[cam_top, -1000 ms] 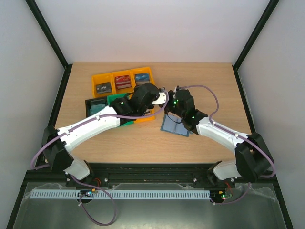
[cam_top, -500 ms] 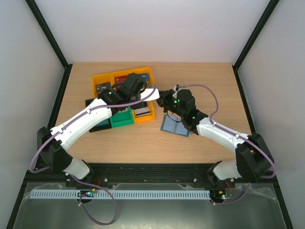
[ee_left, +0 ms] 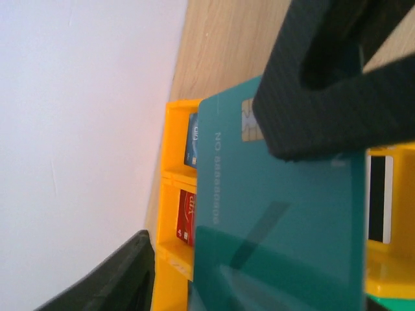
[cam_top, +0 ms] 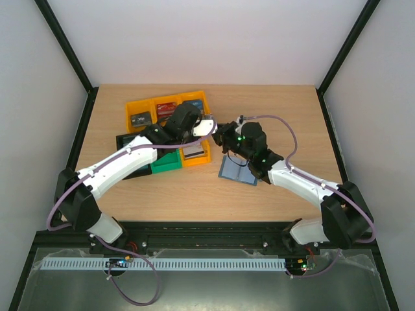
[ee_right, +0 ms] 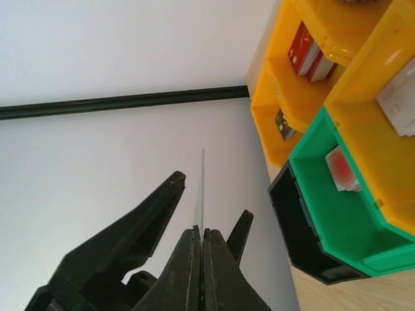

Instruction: Take the credit cards out of the card holder

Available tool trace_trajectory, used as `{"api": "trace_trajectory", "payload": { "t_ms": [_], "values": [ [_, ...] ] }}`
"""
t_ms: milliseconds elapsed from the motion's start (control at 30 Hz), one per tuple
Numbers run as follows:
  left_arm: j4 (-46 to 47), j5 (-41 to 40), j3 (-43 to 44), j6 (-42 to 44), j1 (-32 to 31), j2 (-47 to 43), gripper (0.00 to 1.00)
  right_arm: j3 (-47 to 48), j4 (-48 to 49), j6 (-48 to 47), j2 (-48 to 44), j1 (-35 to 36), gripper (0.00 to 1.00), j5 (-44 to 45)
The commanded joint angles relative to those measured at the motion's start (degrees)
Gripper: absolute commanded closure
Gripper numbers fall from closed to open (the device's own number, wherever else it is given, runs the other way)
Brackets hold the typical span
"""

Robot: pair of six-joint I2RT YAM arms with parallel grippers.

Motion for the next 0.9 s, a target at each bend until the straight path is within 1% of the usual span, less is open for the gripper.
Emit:
{"api": "trace_trajectory", "payload": {
  "t_ms": [0,100,167,200,300,333,367,400,467,500,533,567,633,667,733,767,800,867],
  "values": [
    [2.15,-0.15,0.25,-0.44,-0.55,1.14,0.58,1.01,5.13,0.75,-1.42,0.65,0.98,-2.27],
    [1.87,1.33,1.03,-1.9,-0.55,1.09,0.78,0.71,5.14,0.83,-1.69,0.65,0.98,-1.93],
    [1.22,2.19,1.38,-2.95,-0.54,0.99,0.95,0.59,5.13,0.71,-1.82,0.65,0.98,-1.79],
    [0.92,2.58,1.51,-3.57,-0.53,0.84,0.98,0.56,5.13,0.69,-1.76,0.65,0.98,-1.75],
    [-1.08,4.22,1.67,-5.24,-0.41,0.18,0.98,0.25,5.18,0.0,-2.11,0.56,0.98,-1.39],
    [-2.07,5.19,1.82,-5.94,-0.32,-0.09,0.98,0.36,4.91,-0.81,-2.27,0.48,0.95,-1.08],
    [-3.06,6.23,2.0,-7.02,-0.17,-0.43,0.98,0.65,4.22,-1.97,-2.56,0.24,0.82,-0.94],
    [-4.31,7.7,2.31,-8.1,0.07,-0.84,0.98,0.82,3.69,-3.51,-3.04,-0.12,0.65,-1.03],
    [-6.54,11.91,3.25,-11.18,1.08,-1.72,0.98,0.86,2.93,-8.51,-4.84,-1.37,0.36,-1.45],
    [-8.6,15.27,4.18,-13.1,2.43,-2.27,0.98,0.82,2.08,-11.71,-6.2,-2.1,0.26,-1.43],
    [-10.35,19.66,5.47,-15.38,3.92,-2.82,0.98,0.73,0.93,-15.46,-8.13,-2.83,0.2,-1.14],
    [-12.39,24.94,6.91,-17.55,5.58,-3.5,0.98,0.41,-0.03,-19.33,-10.42,-3.4,0.15,-0.58],
    [-15.71,37.96,9.45,-21.36,9.46,-5.3,0.98,-0.88,-0.42,-28.97,-15.86,-3.83,0.07,1.11],
    [-16.8,45.34,10.4,-22.8,11.42,-6.24,0.98,-1.9,0.4,-34.0,-18.47,-3.83,0.04,1.37],
    [-17.98,57.41,11.83,-25.73,14.41,-7.73,0.98,-4.81,5.49,-41.46,-24.4,-3.83,0.01,-0.31],
    [-18.4,61.91,12.59,-27.17,15.34,-8.03,0.98,-6.31,8.24,-44.52,-26.12,-3.83,0.0,-1.66],
    [-18.56,65.07,13.31,-28.54,15.79,-8.27,0.98,-7.41,11.49,-46.17,-27.33,-3.83,0.0,-3.75],
    [-19.48,70.78,14.97,-30.22,16.02,-8.44,0.98,-7.44,14.66,-48.15,-27.68,-3.83,0.01,-9.35]
  ]
}}
